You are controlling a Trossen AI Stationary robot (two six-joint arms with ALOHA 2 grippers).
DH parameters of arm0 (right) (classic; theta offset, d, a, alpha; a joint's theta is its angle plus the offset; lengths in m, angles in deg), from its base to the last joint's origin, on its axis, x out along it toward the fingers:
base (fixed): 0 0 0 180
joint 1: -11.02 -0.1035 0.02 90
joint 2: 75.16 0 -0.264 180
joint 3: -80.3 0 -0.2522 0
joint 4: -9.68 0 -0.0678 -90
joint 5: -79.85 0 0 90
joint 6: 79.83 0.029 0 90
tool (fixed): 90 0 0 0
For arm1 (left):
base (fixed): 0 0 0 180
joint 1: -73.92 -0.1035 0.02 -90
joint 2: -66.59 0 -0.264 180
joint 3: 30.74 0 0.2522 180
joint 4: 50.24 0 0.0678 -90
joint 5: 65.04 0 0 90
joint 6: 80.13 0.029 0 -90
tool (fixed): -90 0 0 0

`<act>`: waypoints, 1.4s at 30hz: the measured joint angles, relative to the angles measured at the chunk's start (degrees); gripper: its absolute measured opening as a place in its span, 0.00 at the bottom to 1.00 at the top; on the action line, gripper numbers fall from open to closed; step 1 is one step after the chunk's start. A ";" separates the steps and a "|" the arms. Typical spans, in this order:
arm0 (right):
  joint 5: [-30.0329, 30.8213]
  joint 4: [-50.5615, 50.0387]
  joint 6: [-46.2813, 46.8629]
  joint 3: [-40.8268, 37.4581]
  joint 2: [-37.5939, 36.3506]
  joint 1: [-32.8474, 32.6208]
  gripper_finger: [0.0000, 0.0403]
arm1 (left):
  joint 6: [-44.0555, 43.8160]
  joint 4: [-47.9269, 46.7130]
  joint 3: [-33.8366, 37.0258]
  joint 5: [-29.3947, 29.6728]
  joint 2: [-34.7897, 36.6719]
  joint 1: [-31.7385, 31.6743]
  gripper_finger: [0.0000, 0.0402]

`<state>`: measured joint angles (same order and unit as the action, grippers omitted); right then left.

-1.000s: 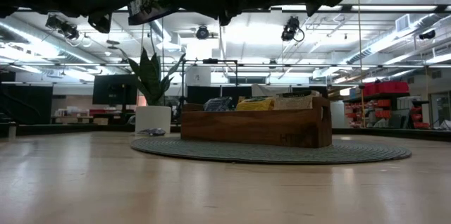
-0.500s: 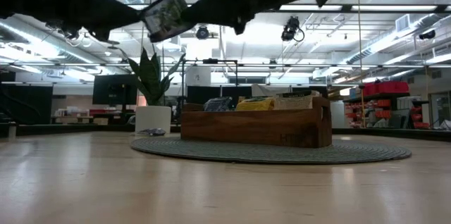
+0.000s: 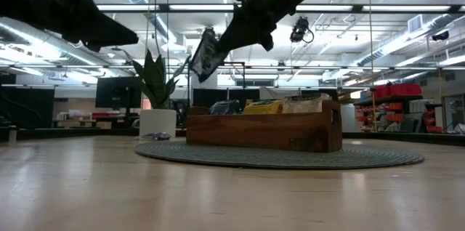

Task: Pick & Place Tea
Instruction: Put the dark blue tea bag into the left section of the wooden organizer

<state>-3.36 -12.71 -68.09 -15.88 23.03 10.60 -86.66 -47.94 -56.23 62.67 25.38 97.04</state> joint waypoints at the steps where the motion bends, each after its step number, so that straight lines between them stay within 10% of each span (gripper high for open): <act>1: -0.28 -2.56 0.33 1.15 0.00 0.29 0.00 | -0.12 -1.15 -0.02 0.00 1.18 -0.36 0.23; 19: -13.52 -23.87 -4.75 13.11 3.97 6.82 0.00 | -0.22 -12.19 -0.03 0.02 13.35 -2.08 0.22; 42: -15.70 -32.36 -4.73 21.16 15.21 8.48 0.00 | -0.34 -14.26 -0.04 -0.04 13.52 -2.05 0.22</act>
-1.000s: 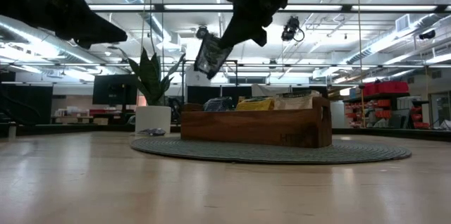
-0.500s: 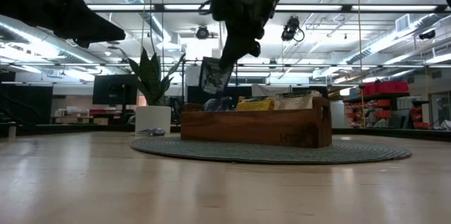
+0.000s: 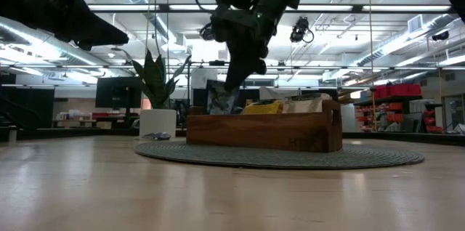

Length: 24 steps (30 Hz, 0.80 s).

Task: Pick & Place Tea
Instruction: Put the dark blue tea bag into the left section of the wooden organizer

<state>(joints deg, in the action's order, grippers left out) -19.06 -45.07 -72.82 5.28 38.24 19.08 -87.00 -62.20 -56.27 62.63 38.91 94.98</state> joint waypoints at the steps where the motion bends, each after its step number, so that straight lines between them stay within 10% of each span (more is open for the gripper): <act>1: -0.07 -0.38 0.00 0.00 0.63 -0.02 0.00 | -0.02 -0.06 0.00 0.00 0.00 0.00 0.22; 24: 2.41 -0.50 1.52 -0.07 2.39 0.02 0.15 | -1.49 0.00 0.00 0.00 0.00 0.02 0.22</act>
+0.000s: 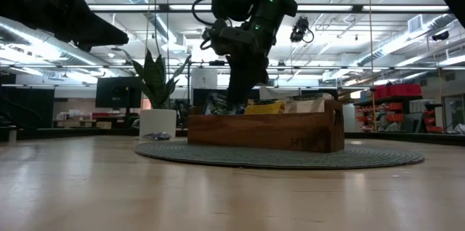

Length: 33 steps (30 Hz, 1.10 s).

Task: Pick & Place Tea
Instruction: Put the dark blue tea bag into the left section of the wooden organizer

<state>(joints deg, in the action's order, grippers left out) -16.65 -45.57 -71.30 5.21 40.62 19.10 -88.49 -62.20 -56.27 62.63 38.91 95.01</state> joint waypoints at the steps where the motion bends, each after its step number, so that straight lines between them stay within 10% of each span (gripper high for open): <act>1: 0.00 -0.07 0.02 0.00 0.00 0.00 0.16 | 0.00 0.00 0.00 0.00 0.00 0.00 0.22; 17: 12.85 8.31 -4.21 -0.10 -4.27 -8.53 0.23 | -5.89 -1.92 0.00 -0.39 -0.04 -0.02 0.22; 33: 15.16 65.25 -10.97 -33.23 -16.43 -17.78 0.18 | -4.40 -4.00 0.01 0.01 -0.06 -0.62 0.22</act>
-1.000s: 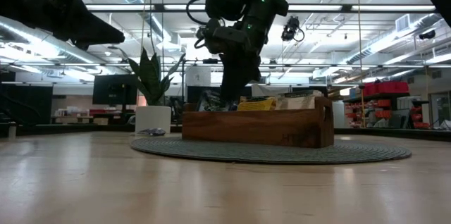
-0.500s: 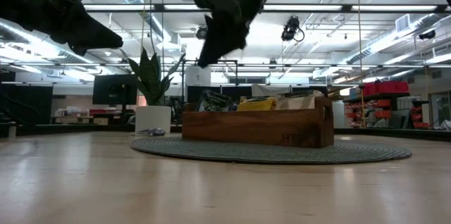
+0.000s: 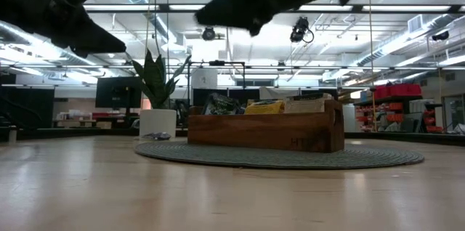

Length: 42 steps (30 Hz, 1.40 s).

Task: Pick & Place Tea
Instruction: Put the dark blue tea bag into the left section of the wooden organizer

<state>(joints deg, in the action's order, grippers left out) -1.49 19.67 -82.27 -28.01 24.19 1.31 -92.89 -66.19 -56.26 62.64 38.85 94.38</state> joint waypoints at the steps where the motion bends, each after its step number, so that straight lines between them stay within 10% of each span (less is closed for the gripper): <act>1: 0.14 3.09 -0.21 -1.87 -1.06 -0.27 0.18 | -0.41 -0.61 0.00 0.07 0.01 -0.57 0.22; 14: 2.55 35.26 -2.34 -25.62 -8.84 -3.41 0.18 | 2.76 -4.16 -0.01 -5.71 -6.21 -14.67 0.29; 24: 8.01 34.35 -8.35 -26.64 -8.77 -6.84 0.18 | 7.18 4.65 0.01 -7.77 -21.33 -25.16 0.59; 42: -0.22 13.96 -8.99 -26.62 -23.50 0.69 0.18 | 14.84 11.04 -6.64 -14.19 -40.67 -35.82 0.62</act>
<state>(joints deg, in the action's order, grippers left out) -1.72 33.63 -91.26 -54.63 0.70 2.01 -78.06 -55.16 -62.91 48.45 -1.82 58.56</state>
